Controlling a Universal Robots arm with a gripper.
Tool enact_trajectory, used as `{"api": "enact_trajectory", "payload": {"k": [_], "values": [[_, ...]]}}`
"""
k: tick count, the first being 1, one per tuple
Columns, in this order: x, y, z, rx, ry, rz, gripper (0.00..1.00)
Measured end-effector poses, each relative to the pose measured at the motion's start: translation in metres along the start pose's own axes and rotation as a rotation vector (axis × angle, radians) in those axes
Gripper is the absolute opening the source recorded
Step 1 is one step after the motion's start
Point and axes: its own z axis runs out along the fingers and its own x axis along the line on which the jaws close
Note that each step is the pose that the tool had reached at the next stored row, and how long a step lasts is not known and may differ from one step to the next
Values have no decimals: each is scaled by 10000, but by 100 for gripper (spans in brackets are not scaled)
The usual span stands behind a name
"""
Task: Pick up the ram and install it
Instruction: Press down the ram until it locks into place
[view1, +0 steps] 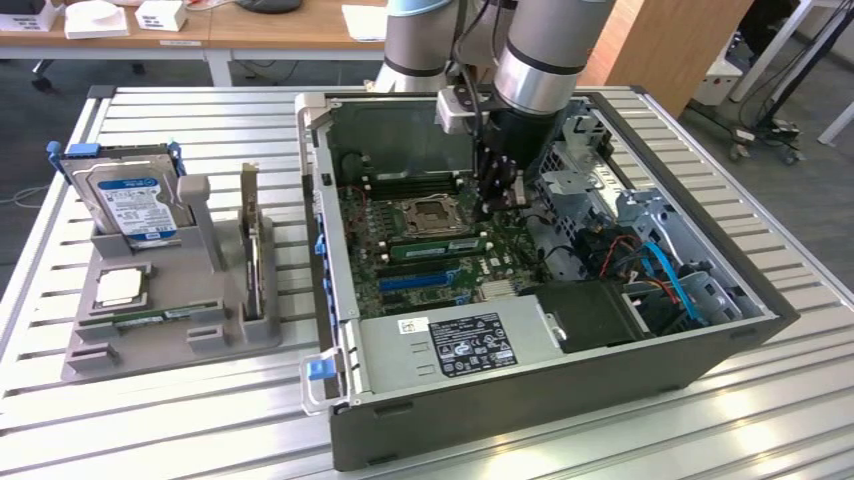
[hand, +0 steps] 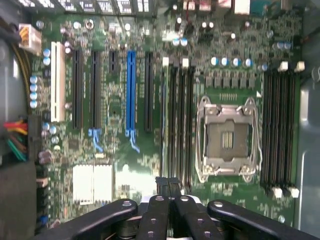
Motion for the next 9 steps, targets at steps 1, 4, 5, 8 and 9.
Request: {"api": "enact_trajectory", "payload": {"k": [1, 4, 5, 8, 9], "values": [[0, -30, -1, -1, 1, 0, 10], [-1, -109, -3, -3, -1, 0, 10], [-1, -118, -3, -4, 0, -1, 10], [-1, -118, -4, -3, 0, 0, 10], [0, -118, 2, -3, -2, 0, 10]]}}
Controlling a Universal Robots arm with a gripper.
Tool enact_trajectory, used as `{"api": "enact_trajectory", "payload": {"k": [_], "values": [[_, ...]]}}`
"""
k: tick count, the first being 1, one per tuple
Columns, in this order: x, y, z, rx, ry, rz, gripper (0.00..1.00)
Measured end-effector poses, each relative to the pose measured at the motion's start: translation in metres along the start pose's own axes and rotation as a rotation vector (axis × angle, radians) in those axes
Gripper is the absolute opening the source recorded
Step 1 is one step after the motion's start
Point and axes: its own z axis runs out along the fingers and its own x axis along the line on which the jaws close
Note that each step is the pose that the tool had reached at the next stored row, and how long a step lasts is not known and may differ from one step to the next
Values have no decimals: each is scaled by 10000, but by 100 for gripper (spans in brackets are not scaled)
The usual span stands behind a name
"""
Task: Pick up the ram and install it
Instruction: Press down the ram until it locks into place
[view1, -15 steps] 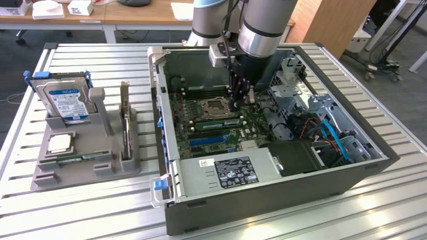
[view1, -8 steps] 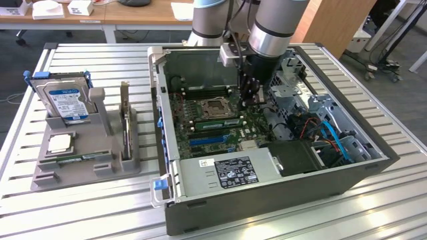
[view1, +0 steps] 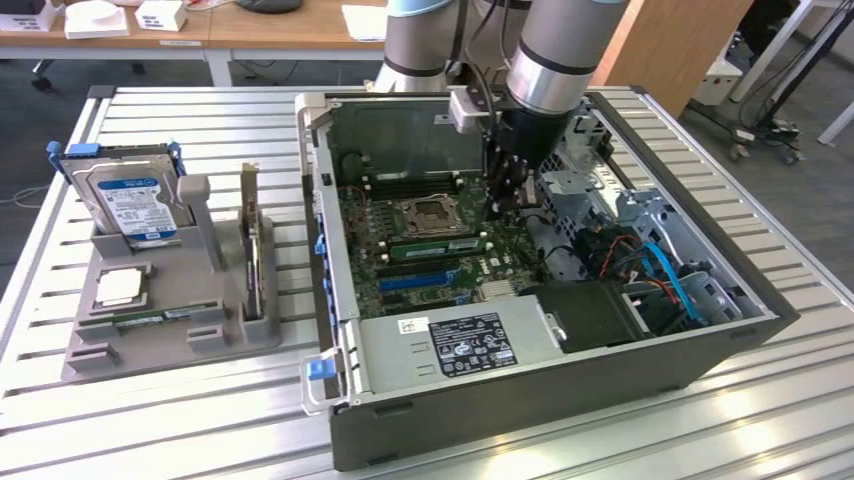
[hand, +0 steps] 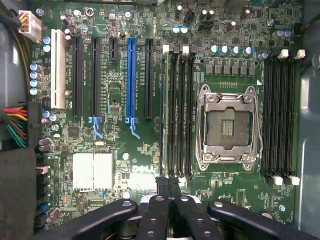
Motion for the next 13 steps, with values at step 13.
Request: {"api": "enact_trajectory", "payload": {"k": [13], "values": [[5, -5, 147, -1, 3, 0, 10]]}}
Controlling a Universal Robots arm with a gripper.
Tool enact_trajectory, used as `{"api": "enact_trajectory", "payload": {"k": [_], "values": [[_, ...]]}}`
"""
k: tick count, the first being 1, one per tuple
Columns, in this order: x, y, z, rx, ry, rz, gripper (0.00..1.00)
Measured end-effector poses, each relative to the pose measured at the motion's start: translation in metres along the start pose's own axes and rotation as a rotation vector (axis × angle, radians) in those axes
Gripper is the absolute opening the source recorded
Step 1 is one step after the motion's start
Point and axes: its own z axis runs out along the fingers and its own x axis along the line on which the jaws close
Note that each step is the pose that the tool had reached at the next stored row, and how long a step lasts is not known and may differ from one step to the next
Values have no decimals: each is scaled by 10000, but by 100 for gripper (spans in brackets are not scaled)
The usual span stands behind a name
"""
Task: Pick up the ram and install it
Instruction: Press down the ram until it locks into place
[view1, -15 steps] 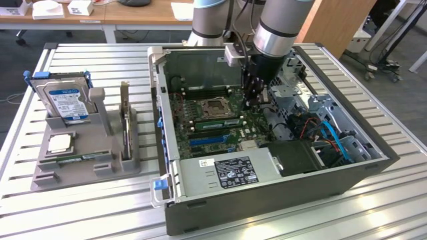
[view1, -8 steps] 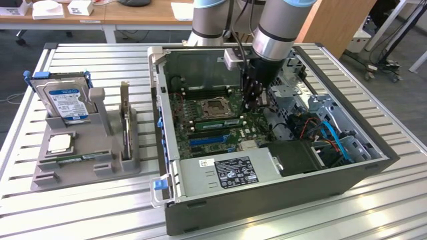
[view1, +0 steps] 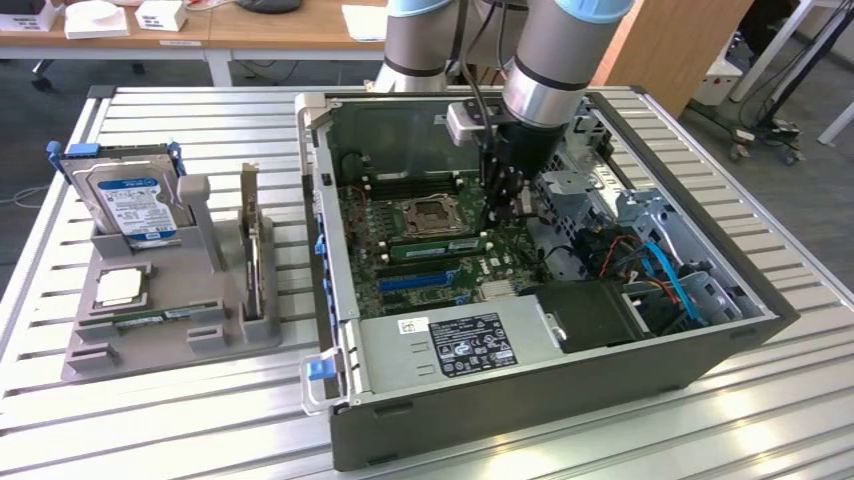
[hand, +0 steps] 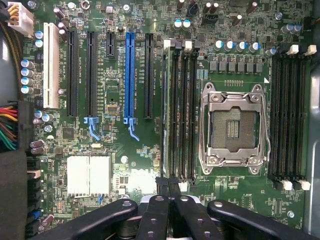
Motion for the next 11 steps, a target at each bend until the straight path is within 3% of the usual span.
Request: {"api": "enact_trajectory", "payload": {"k": [11], "values": [[-49, -1, 43, 0, 0, 0, 10]]}}
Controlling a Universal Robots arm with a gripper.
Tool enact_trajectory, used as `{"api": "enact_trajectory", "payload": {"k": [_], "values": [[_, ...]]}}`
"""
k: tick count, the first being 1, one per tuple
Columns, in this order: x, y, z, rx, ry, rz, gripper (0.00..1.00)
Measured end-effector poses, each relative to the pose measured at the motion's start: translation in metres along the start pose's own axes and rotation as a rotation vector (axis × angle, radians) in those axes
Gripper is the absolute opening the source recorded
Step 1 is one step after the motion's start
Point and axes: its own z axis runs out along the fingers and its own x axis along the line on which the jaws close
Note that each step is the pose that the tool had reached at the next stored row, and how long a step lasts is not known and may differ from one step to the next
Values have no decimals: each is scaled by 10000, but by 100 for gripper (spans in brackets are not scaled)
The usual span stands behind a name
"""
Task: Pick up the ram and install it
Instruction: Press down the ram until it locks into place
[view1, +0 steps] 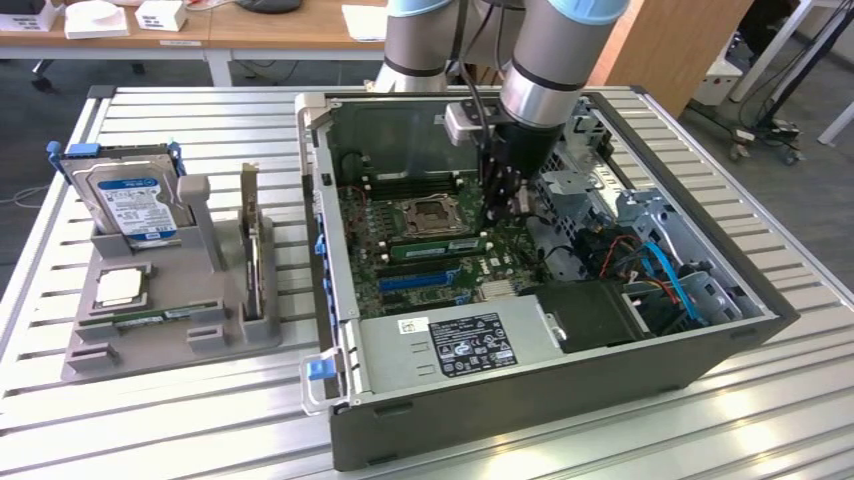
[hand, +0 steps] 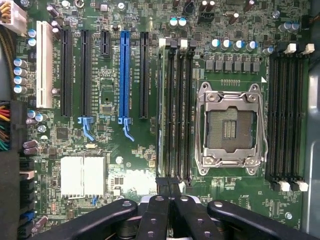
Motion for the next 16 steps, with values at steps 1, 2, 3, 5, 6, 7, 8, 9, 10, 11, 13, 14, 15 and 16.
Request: {"api": "enact_trajectory", "payload": {"k": [1, 2, 3, 5, 6, 7, 8, 9, 10, 11, 13, 14, 15, 16], "values": [[1, 0, 17, 0, -1, 0, 10], [1, -1, 33, 0, -1, 0, 10], [2, -1, 48, 0, -1, 0, 10], [2, -2, 71, 1, -2, 0, 10], [3, -2, 70, 0, 0, 0, 10], [3, -2, 70, 0, 0, 1, 10], [3, -2, 70, 0, 0, 0, 10], [3, -2, 71, 0, 0, 1, 10], [2, -2, 81, 1, -4, 1, 10], [4, -3, 107, 1, -2, 0, 10], [5, -3, 129, 3, -1, 1, 10], [5, -4, 129, 3, -1, 1, 10], [5, -3, 129, 3, -1, 1, 10], [5, -4, 130, 3, -2, 0, 10]]}}
